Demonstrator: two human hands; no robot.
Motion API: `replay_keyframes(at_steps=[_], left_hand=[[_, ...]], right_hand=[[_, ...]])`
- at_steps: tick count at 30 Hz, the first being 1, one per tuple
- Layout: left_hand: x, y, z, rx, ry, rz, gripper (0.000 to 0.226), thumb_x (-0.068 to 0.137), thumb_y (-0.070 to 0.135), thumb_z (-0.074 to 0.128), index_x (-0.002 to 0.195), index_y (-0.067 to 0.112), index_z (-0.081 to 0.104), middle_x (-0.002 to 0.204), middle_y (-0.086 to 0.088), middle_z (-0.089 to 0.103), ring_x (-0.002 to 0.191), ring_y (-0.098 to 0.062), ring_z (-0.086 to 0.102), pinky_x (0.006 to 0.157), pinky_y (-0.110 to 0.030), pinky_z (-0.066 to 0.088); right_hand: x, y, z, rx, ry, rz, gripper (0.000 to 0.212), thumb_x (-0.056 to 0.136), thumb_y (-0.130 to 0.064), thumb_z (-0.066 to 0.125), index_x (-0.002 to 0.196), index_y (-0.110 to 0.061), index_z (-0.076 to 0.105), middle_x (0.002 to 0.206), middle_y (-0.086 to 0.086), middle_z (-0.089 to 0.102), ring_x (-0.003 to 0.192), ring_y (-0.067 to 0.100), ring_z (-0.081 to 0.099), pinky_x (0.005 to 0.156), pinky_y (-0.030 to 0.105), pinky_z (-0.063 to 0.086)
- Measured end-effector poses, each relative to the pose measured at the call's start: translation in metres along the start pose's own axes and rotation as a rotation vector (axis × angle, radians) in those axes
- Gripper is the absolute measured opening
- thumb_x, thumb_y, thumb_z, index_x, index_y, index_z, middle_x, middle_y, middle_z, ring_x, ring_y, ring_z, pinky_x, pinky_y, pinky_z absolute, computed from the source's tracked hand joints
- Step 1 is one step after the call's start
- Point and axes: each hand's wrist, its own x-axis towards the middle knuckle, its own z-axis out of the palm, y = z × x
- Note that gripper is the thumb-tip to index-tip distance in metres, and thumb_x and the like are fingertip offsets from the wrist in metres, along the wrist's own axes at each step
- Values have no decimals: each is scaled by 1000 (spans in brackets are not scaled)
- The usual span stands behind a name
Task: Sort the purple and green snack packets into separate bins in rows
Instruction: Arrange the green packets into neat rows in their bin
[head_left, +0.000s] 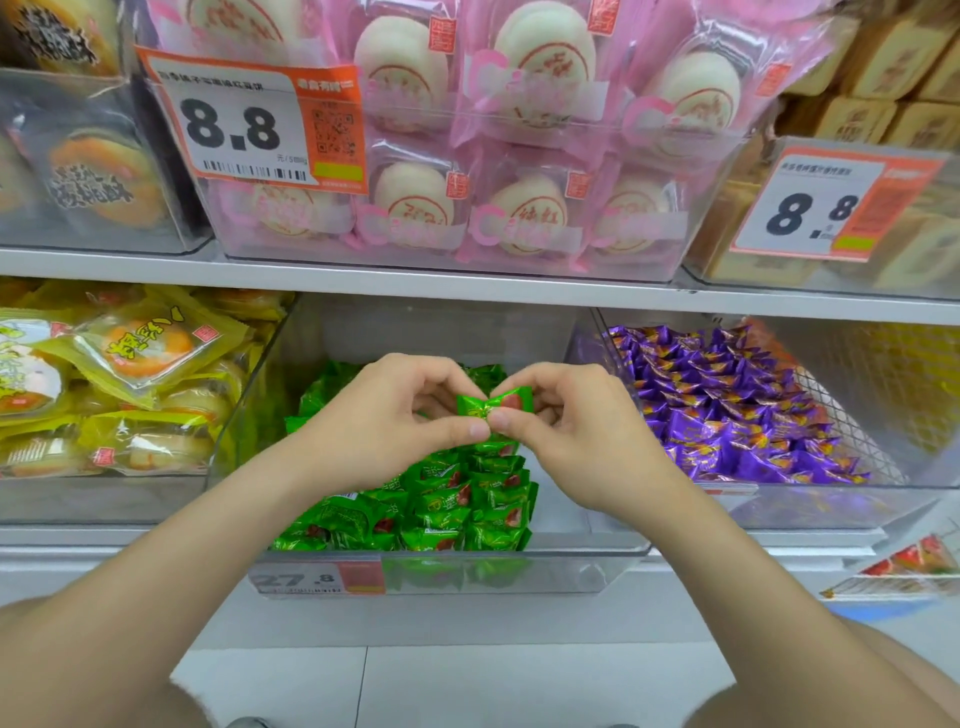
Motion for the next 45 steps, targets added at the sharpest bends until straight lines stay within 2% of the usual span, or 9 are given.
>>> replay_keyframes(at_steps=[4, 8, 13, 19, 24, 32, 40, 43, 45], left_hand=[[10, -9, 16, 36, 144, -76, 20, 86, 25, 86, 99, 19, 72, 89, -5, 77, 75, -22, 77, 81, -46, 64], [35, -10, 25, 163, 114, -94, 26, 93, 27, 79, 117, 30, 70, 103, 2, 73, 76, -16, 76, 89, -39, 61], [92, -5, 48, 356, 117, -109, 23, 87, 33, 82, 109, 33, 75, 102, 15, 74, 75, 2, 62, 72, -15, 46], [148, -37, 87, 539, 179, -257, 23, 84, 32, 84, 100, 42, 70, 115, 4, 74, 109, -27, 68, 99, -38, 56], [162, -48, 99, 890, 195, -264, 21, 94, 37, 75, 115, 36, 76, 130, -2, 61, 128, -32, 49, 107, -39, 41], [170, -46, 109, 1150, 232, -200, 22, 97, 26, 67, 118, 24, 74, 117, -1, 68, 115, -27, 59, 96, -36, 40], [149, -24, 89, 1002, 244, -211, 27, 93, 41, 70, 115, 25, 67, 114, -3, 68, 109, -30, 63, 98, -40, 42], [124, -15, 66, 1022, 244, -247, 26, 91, 36, 69, 112, 22, 67, 115, -6, 64, 112, -34, 61, 96, -43, 44], [99, -18, 48, 1126, 239, -298, 33, 87, 33, 69, 117, 20, 65, 119, -8, 62, 115, -36, 59, 93, -43, 47]], right_hand=[[-10, 10, -20, -82, 215, -50, 20, 95, -13, 67, 109, -24, 77, 81, -13, 76, 72, 3, 68, 77, 27, 56], [-16, 26, -48, -96, 501, 93, 22, 90, -9, 62, 97, -24, 77, 64, -12, 66, 65, 7, 63, 71, 29, 51], [-8, 51, -48, 66, 381, 369, 25, 91, -16, 59, 114, -18, 70, 68, -7, 67, 74, 18, 66, 75, 37, 53], [8, 62, -36, 232, 311, 445, 18, 96, -21, 59, 113, -20, 61, 74, -3, 60, 78, 24, 58, 71, 36, 44], [17, 68, -40, 312, 298, 435, 15, 97, -21, 60, 110, -21, 66, 68, -6, 55, 67, 17, 51, 62, 30, 35], [24, 67, -39, 333, 291, 426, 16, 96, -23, 60, 109, -23, 68, 71, -5, 58, 71, 16, 54, 65, 29, 37], [15, 60, -34, 43, 306, 331, 17, 93, -23, 57, 108, -20, 64, 104, 9, 59, 99, 29, 54, 74, 32, 33], [4, 51, -25, -205, 314, 175, 30, 86, -32, 51, 110, -27, 67, 105, 5, 50, 103, 31, 46, 93, 42, 40], [-3, 40, -21, -241, 300, 51, 23, 86, -30, 54, 104, -31, 69, 101, -1, 47, 100, 27, 46, 92, 46, 43]])
